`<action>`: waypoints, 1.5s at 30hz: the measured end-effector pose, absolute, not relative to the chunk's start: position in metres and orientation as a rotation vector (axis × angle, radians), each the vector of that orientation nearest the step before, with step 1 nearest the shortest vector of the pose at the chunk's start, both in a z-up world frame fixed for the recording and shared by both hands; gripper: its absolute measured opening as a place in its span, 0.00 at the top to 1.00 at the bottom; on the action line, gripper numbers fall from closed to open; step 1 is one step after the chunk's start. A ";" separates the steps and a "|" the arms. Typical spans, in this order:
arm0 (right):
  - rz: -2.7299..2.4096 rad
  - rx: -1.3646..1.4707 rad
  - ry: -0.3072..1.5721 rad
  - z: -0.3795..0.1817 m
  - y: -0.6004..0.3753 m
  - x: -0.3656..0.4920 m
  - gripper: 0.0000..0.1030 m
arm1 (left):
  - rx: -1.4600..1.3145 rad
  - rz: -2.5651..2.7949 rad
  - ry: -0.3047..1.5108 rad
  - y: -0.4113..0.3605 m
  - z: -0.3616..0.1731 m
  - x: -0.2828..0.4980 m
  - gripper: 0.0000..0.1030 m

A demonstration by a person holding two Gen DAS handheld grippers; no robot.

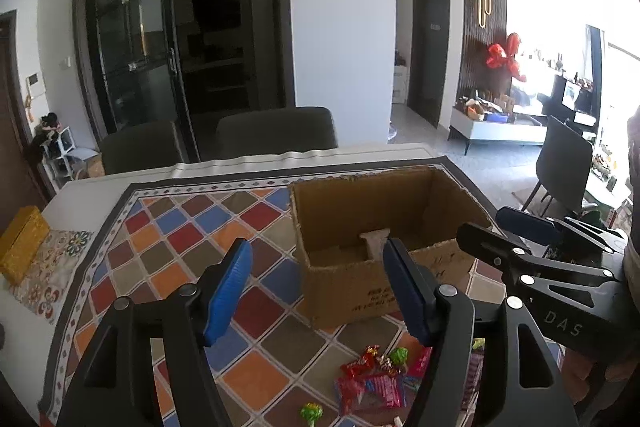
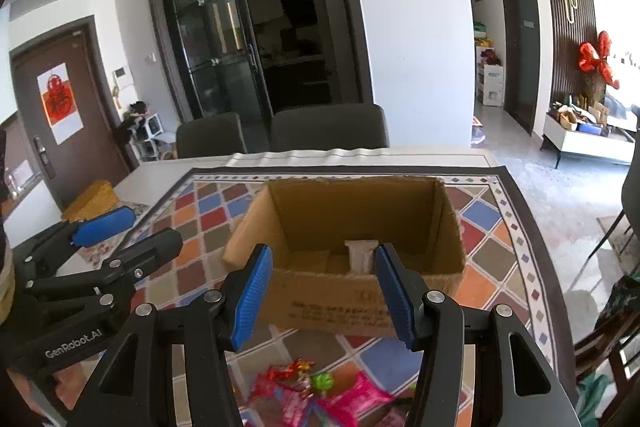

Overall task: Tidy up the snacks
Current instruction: 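Move both tools back to the snack pile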

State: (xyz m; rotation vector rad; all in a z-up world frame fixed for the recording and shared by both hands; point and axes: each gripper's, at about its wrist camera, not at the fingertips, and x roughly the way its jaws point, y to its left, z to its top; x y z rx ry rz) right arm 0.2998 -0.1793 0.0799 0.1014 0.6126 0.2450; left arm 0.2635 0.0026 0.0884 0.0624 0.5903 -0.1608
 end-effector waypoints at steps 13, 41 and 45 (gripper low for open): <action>0.265 0.079 0.624 0.063 -0.159 0.255 0.47 | 0.010 -0.110 0.607 0.026 0.063 0.215 0.33; 0.425 -0.050 1.013 -0.054 -0.112 0.219 0.47 | 0.067 -0.135 0.863 0.044 -0.058 0.171 0.33; 0.436 -0.079 1.058 -0.069 -0.107 0.222 0.47 | 0.079 -0.148 0.896 0.046 -0.071 0.176 0.33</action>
